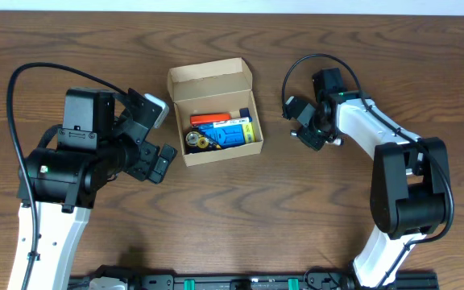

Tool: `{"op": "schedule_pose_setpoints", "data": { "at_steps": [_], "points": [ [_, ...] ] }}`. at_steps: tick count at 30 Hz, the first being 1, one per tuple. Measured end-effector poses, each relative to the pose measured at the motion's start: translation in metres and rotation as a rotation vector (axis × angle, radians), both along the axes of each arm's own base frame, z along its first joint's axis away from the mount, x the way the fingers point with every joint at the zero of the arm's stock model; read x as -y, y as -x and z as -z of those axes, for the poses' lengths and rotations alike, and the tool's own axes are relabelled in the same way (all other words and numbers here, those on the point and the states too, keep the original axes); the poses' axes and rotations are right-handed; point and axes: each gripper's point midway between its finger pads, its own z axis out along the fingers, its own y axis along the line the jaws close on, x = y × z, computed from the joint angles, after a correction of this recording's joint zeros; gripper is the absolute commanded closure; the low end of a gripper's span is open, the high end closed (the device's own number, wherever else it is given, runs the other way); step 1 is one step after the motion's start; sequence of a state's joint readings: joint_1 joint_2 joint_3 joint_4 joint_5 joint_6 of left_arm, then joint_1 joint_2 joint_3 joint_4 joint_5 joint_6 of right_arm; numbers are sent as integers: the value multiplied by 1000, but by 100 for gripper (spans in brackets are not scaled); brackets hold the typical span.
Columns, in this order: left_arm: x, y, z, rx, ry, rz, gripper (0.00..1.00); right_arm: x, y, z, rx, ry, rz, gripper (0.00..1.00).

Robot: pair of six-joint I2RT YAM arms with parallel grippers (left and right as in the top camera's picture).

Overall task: Pack container
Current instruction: 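Grasp the black-capped whiteboard marker with the right gripper, then carry the black marker left and lower it into the box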

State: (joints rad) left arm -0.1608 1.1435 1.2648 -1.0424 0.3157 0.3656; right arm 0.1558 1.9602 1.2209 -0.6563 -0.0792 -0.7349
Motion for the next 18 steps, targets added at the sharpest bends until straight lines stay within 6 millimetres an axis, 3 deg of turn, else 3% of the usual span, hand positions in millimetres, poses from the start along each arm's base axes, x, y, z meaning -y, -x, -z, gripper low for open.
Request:
{"op": "schedule_pose_setpoints", "data": {
  "at_steps": [5,13,16,18],
  "points": [
    [0,0,0,0,0,0,5,0,-2,-1,8,1,15,99],
    [0,0,0,0,0,0,5,3,3,-8,-34,18,109,99],
    [0,0,0,0,0,0,5,-5,-9,-25,-10,16,118,99],
    [0,0,0,0,0,0,5,-16,-27,-49,53,2,111,99]
  ]
}}
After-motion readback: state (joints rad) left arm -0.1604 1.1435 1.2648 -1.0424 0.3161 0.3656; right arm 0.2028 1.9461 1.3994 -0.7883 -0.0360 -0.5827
